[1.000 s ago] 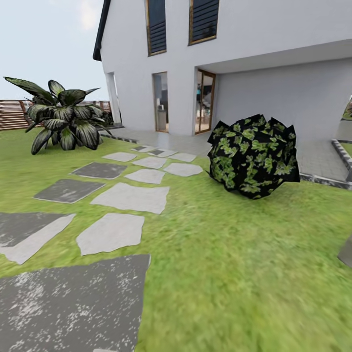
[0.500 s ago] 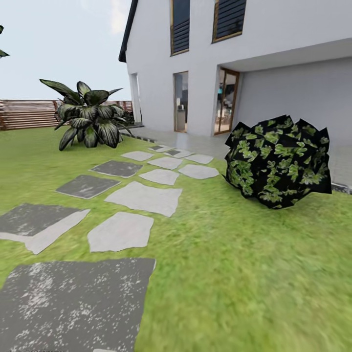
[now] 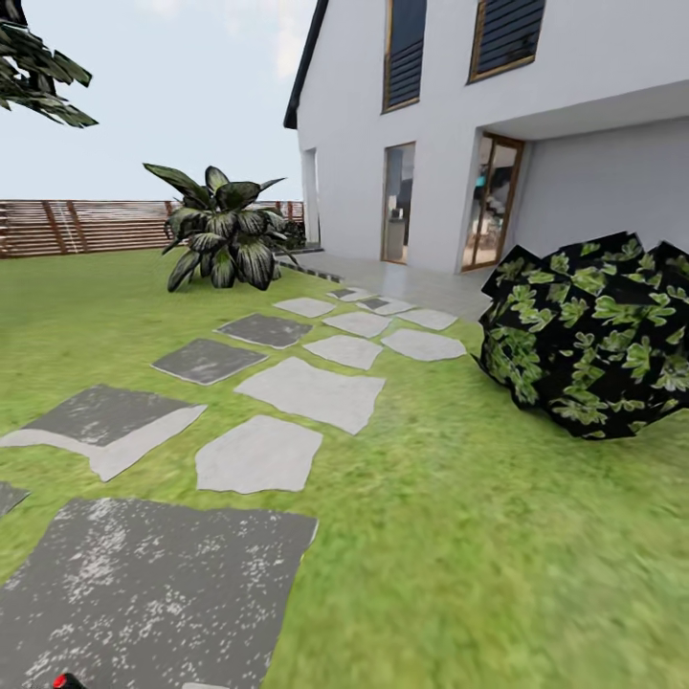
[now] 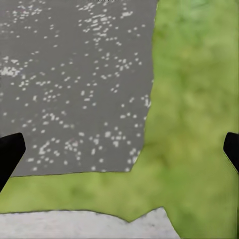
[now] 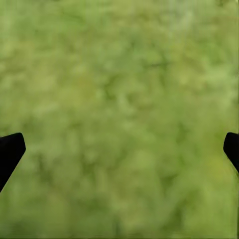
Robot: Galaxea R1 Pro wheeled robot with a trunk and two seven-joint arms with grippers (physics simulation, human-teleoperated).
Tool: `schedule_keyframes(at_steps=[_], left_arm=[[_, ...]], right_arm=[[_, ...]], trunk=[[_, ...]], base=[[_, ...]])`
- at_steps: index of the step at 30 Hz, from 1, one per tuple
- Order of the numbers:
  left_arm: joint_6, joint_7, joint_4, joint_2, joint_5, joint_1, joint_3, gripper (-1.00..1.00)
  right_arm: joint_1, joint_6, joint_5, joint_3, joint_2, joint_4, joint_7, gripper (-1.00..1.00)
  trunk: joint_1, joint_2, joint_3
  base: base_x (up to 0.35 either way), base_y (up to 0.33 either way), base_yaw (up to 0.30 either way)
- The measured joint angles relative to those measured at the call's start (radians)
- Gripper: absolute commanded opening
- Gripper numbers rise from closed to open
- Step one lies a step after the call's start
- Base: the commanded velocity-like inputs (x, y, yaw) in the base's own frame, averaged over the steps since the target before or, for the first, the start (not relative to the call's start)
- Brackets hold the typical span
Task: Pick up the pesticide atomizer in the garden and spray insectifuge to fully cover both potted plants in the garden.
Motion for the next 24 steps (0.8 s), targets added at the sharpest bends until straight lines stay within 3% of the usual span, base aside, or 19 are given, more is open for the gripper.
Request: schedule_keyframes(at_steps=[24], left_arm=[[0.000, 0.000, 0.000, 0.000, 0.001, 0.000, 0.001, 1.00]], right_arm=[[0.000, 0.000, 0.000, 0.000, 0.000, 0.001, -0.001, 1.00]], trunk=[[0.000, 0.000, 0.000]], base=[[0.221, -0.231, 0.278]])
